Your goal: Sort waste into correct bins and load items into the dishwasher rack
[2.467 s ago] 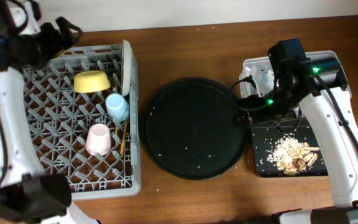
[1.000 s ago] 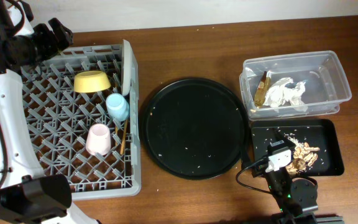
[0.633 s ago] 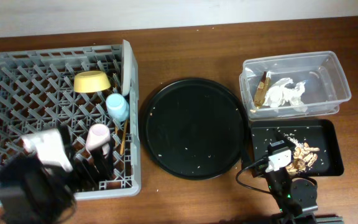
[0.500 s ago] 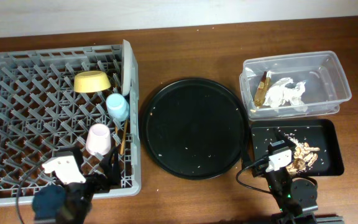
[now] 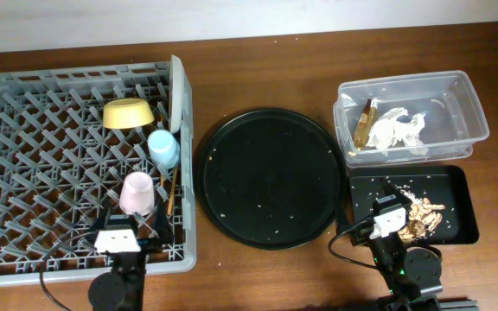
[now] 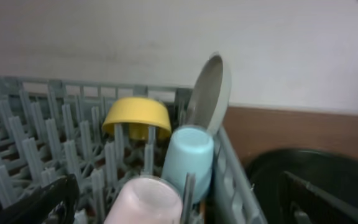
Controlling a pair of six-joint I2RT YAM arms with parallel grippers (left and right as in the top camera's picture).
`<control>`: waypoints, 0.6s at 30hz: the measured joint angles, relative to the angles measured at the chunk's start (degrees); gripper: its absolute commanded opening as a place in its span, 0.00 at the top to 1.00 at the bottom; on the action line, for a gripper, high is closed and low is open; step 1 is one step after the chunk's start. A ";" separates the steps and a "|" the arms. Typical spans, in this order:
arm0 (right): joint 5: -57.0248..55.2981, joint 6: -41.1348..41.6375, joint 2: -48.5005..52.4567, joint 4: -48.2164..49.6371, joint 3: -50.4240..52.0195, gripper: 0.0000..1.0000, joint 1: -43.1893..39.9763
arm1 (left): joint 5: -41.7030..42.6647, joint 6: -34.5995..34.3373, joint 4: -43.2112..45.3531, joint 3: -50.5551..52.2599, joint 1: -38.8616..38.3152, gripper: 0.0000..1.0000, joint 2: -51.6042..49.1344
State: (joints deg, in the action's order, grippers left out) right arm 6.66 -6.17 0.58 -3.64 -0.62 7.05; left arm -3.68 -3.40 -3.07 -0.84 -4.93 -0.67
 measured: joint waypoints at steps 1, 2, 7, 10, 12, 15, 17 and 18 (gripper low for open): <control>0.02 0.00 0.00 0.00 0.00 0.01 0.00 | 0.46 2.01 -1.46 0.02 0.00 0.01 -0.02; 0.02 -0.02 0.00 0.00 0.00 0.01 0.00 | 0.74 3.41 -1.49 0.02 0.00 0.01 -0.02; 0.00 0.04 0.00 0.00 0.00 0.01 0.00 | 1.77 5.40 -1.55 0.02 0.00 0.01 -0.02; 0.00 -0.02 0.00 0.00 0.00 0.01 0.00 | 1.77 5.40 -1.55 0.02 0.00 0.01 -0.02; 0.02 0.00 0.00 0.00 0.00 0.01 0.00 | 1.77 5.40 -1.57 0.02 0.00 0.01 -0.02; 0.00 0.00 0.00 0.00 0.00 0.01 0.00 | 1.77 5.40 -1.57 0.02 0.00 0.01 -0.02; 0.00 0.02 0.00 0.00 0.00 0.01 0.00 | 1.77 5.40 -1.57 0.02 0.00 0.01 -0.02; 0.00 0.02 0.00 0.00 0.00 0.01 0.00 | 1.77 5.42 -1.57 0.02 0.00 0.01 -0.02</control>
State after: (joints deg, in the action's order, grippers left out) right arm 6.66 -6.15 0.58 -3.64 -0.62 7.05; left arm -1.91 2.02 -4.64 -0.82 -4.93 -0.69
